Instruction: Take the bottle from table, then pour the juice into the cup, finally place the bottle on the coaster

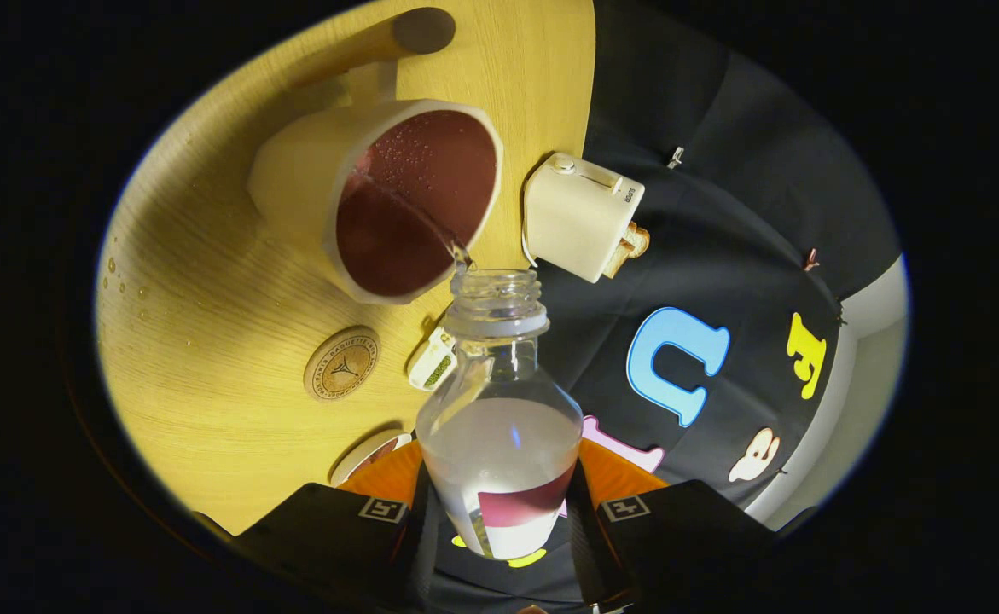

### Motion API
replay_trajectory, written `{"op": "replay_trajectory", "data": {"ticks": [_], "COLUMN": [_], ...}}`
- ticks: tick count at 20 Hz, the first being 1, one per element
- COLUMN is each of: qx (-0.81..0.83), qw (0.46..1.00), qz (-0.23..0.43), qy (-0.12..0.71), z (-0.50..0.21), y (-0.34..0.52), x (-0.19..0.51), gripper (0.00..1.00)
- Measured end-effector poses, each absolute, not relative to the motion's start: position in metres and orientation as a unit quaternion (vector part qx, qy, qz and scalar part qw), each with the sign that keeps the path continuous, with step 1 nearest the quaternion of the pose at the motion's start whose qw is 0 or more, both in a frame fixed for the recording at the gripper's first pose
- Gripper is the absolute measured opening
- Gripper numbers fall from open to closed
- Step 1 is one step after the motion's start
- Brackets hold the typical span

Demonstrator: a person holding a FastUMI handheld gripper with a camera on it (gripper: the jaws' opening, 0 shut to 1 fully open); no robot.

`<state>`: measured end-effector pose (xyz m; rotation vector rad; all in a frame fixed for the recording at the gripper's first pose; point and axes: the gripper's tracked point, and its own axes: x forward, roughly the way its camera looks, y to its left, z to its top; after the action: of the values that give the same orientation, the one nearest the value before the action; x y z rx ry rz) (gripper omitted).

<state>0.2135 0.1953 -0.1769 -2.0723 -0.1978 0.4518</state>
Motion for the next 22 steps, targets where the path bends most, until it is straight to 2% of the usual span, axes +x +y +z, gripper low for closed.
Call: {"op": "replay_trajectory", "data": {"ticks": [12,22], "qx": [-0.874,-0.901], "qw": [0.432,0.367], "qz": [0.189,0.191], "qy": [-0.113,-0.128], "z": [-0.162,-0.162], "y": [0.214,0.22], "x": [0.211,0.208], "gripper": [0.67,0.67]}}
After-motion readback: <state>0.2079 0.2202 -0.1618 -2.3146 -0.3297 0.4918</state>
